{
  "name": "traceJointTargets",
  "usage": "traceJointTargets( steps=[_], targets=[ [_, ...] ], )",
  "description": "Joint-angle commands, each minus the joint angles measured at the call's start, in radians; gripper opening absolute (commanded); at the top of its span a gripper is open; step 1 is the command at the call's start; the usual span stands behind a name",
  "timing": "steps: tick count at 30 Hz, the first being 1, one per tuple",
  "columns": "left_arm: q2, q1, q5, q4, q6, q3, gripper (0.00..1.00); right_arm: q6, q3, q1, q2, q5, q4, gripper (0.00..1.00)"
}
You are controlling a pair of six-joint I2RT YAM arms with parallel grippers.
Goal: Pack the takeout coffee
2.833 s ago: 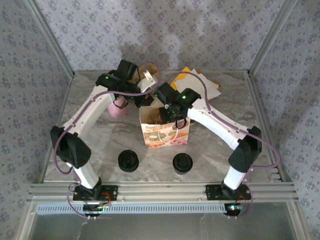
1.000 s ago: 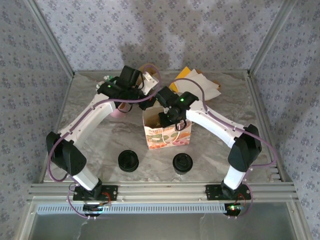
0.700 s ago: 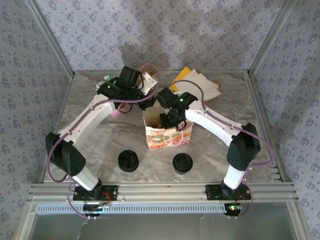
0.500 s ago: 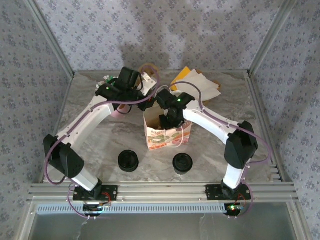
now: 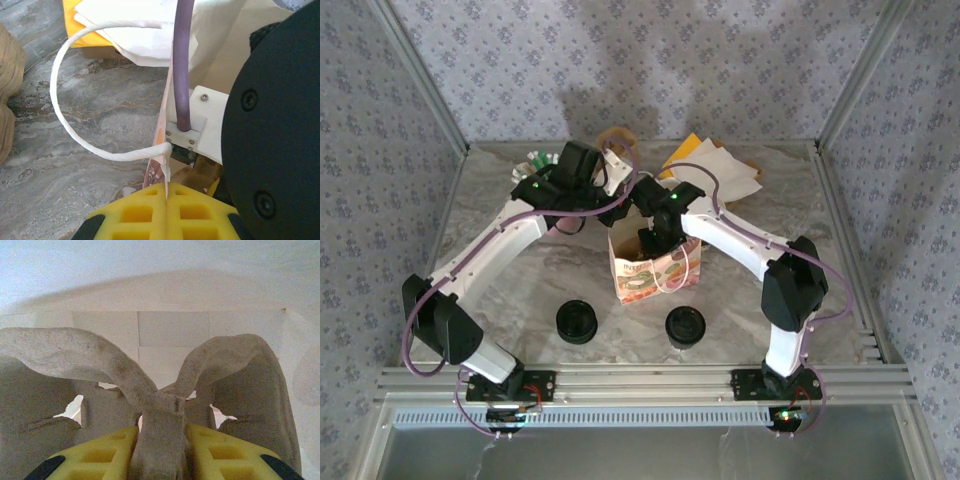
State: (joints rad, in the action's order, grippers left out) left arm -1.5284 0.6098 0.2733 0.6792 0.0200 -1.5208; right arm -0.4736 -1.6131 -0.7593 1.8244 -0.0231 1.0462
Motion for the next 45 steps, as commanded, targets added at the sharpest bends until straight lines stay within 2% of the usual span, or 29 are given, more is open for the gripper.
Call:
traceJointTargets(
  steps=[1,9,11,15,20,27,31,37,45],
  targets=[
    [0.037,0.015,-0.001,-0.041,-0.029,0.005,0.08,-0.001,0.001,0.000,0.021,0.012,0.014,0.30],
    [0.029,0.013,-0.060,-0.032,-0.023,-0.016,0.16,0.002,0.013,-0.002,0.010,0.009,0.009,0.30],
    [0.034,0.007,-0.071,-0.032,-0.023,-0.016,0.20,0.005,0.016,0.000,0.006,0.007,0.008,0.30],
    [0.047,-0.005,-0.088,-0.039,-0.032,-0.009,0.32,0.010,0.016,0.005,0.003,0.005,0.008,0.30],
    [0.064,-0.022,-0.089,-0.048,-0.049,-0.011,0.52,0.015,0.015,0.012,0.000,0.006,0.009,0.30],
    [0.087,-0.031,-0.074,-0.053,-0.072,-0.003,0.72,0.021,0.010,0.024,0.001,0.005,0.012,0.30],
    [0.104,-0.039,-0.073,-0.050,-0.087,-0.001,0.77,0.027,0.002,0.025,0.009,0.003,0.011,0.30],
    [0.148,-0.055,-0.083,-0.066,-0.111,0.011,0.79,0.033,-0.014,0.024,0.033,0.001,0.019,0.30],
    [0.248,-0.077,-0.152,-0.082,-0.116,0.010,0.83,0.033,-0.014,0.024,0.060,0.004,0.015,0.30]
  ],
)
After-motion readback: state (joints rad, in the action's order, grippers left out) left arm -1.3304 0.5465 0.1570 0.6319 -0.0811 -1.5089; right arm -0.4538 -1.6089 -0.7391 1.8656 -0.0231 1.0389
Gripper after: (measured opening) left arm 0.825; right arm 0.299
